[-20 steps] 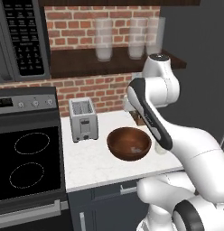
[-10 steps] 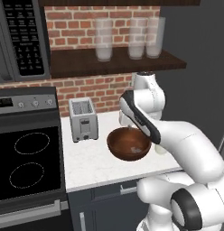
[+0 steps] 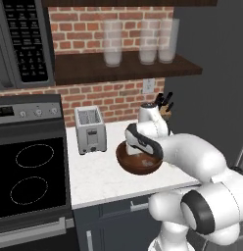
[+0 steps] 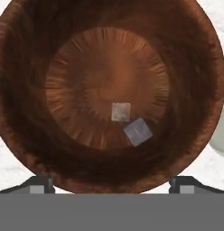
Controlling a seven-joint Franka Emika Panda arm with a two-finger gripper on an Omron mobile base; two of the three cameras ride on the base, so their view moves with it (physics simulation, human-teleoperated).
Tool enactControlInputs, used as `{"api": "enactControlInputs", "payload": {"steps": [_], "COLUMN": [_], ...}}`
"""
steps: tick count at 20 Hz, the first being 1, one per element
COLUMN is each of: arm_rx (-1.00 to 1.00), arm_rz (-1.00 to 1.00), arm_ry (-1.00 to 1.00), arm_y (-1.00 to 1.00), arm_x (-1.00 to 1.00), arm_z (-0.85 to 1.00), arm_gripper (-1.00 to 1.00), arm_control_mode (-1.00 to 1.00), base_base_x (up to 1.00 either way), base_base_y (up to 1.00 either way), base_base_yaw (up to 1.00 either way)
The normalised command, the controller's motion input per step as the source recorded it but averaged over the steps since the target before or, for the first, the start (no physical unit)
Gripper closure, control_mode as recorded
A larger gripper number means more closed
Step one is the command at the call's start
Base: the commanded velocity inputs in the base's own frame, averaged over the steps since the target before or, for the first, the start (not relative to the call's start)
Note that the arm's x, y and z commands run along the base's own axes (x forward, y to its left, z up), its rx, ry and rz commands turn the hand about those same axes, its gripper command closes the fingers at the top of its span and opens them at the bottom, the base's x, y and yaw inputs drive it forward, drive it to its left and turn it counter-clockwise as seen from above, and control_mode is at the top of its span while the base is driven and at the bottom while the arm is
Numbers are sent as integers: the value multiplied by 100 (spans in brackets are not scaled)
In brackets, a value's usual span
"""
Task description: Grab a lemon wedge from the fridge and one ice cube from the ice bowl, and put them in the glass of lemonade.
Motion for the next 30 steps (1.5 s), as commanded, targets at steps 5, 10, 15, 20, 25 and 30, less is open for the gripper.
{"api": "enactControlInputs", "payload": {"steps": [5, 10, 15, 20, 25, 30], "arm_rx": [-3, 0, 0, 0, 0, 0], "arm_rz": [0, 0, 0, 0, 0, 0], "arm_ry": [0, 2, 2, 0, 0, 0], "arm_y": [-2, -15, -10, -13, -13, 0], "arm_x": [64, 28, 9, 18, -16, -15], "arm_z": [-68, -30, -11, -29, -36, -18], "arm_gripper": [-100, -100, -100, -100, -100, -100], "arm_control_mode": [-100, -100, -100, -100, -100, -100], "base_base_x": [0, 0, 0, 0, 0, 0], "base_base_y": [0, 0, 0, 0, 0, 0], "base_base_yaw": [0, 0, 0, 0, 0, 0]}}
